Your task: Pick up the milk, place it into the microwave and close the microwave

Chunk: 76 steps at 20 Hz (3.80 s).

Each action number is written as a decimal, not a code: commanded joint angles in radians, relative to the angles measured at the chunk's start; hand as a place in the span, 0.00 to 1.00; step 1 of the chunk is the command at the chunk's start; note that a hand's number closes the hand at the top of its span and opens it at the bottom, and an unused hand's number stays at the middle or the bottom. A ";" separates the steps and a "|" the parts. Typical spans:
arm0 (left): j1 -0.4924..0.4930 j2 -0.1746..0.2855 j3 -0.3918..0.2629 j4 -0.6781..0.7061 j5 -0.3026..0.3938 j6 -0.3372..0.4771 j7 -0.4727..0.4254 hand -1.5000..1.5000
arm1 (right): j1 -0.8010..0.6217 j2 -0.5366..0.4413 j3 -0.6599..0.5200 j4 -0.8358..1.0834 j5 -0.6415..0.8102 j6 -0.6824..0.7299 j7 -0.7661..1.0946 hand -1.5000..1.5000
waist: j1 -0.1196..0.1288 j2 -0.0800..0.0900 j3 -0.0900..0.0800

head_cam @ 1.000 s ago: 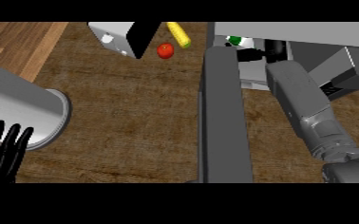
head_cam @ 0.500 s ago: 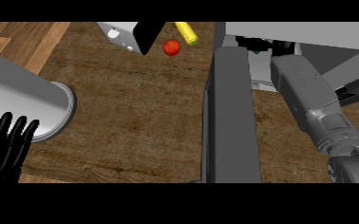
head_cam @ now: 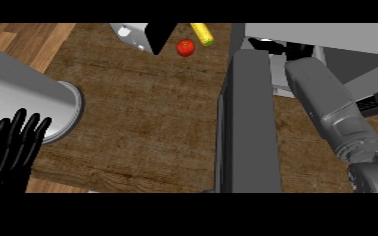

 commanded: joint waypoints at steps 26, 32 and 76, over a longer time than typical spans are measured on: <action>-0.031 -0.051 -0.129 0.001 -0.129 0.028 0.007 0.00 | 0.042 0.003 -0.071 0.032 -0.062 0.262 -0.008 0.00 | -0.031 -0.024 0.001; -0.038 -0.067 -0.180 0.054 -0.181 0.068 -0.025 0.00 | 0.068 -0.004 -0.084 0.018 -0.076 0.359 -0.054 0.00 | -0.060 -0.032 0.000; -0.384 -0.067 -0.513 0.645 -0.481 0.025 -0.063 1.00 | 0.775 0.167 0.027 -0.516 -0.144 0.760 -0.274 0.00 | -0.215 -0.096 -0.008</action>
